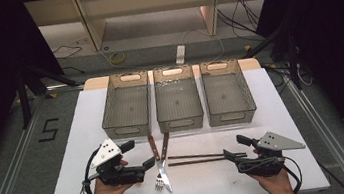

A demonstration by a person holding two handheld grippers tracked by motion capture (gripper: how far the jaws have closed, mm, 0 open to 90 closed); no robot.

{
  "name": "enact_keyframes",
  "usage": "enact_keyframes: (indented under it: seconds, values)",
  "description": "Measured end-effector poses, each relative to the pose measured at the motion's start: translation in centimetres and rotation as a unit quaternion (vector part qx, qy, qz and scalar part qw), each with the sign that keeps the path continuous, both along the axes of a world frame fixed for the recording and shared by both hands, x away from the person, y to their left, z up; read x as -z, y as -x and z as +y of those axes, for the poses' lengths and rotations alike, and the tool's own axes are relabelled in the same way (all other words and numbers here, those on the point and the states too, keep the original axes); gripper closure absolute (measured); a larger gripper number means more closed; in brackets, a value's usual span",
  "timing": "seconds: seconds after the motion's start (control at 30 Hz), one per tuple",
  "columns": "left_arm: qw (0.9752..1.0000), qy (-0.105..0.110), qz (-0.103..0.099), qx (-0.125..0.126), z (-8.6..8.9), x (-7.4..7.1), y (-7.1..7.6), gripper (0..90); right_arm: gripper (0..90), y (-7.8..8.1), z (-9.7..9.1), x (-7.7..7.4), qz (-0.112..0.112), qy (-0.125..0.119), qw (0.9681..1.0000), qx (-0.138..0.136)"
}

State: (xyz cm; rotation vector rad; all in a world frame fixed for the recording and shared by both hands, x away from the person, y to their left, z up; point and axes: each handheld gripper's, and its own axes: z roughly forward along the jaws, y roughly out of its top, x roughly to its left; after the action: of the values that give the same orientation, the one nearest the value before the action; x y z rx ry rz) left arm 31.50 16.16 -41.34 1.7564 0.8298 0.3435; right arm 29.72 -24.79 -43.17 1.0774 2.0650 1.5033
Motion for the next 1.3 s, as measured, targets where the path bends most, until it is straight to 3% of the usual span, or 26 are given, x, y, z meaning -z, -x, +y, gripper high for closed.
enact_keyframes:
  seconds: [0.2,0.47,0.63,0.77,0.9,1.13,1.3]
  values:
    - [1.0000,0.002,0.003,-0.003,0.0,0.0,0.0,9.2,29.6,-0.2,0.0,-0.1,0.007,0.001,0.9999,-0.007]
    - [1.0000,0.002,0.003,-0.002,0.0,0.0,-0.1,9.2,29.9,-0.6,0.0,-0.9,0.006,0.025,0.9994,-0.023]
    - [1.0000,0.002,0.004,-0.005,0.1,0.0,-0.1,9.2,30.1,-1.2,0.1,-1.8,0.011,0.051,0.9977,-0.044]
    - [1.0000,0.002,0.003,-0.007,0.1,0.0,-0.2,9.2,30.2,-2.3,0.4,-3.0,0.028,0.085,0.9939,-0.065]
    - [1.0000,0.000,0.002,-0.005,0.1,0.0,-0.1,9.2,29.4,-3.6,1.1,-3.9,0.052,0.131,0.9861,-0.088]
    - [1.0000,0.002,0.001,-0.007,0.2,0.0,-0.2,9.2,30.7,-5.0,3.2,-3.7,0.092,0.208,0.9645,-0.134]
    - [1.0000,0.001,0.004,-0.009,0.2,0.0,-0.2,9.2,33.1,-5.8,4.8,-2.6,0.121,0.264,0.9420,-0.168]
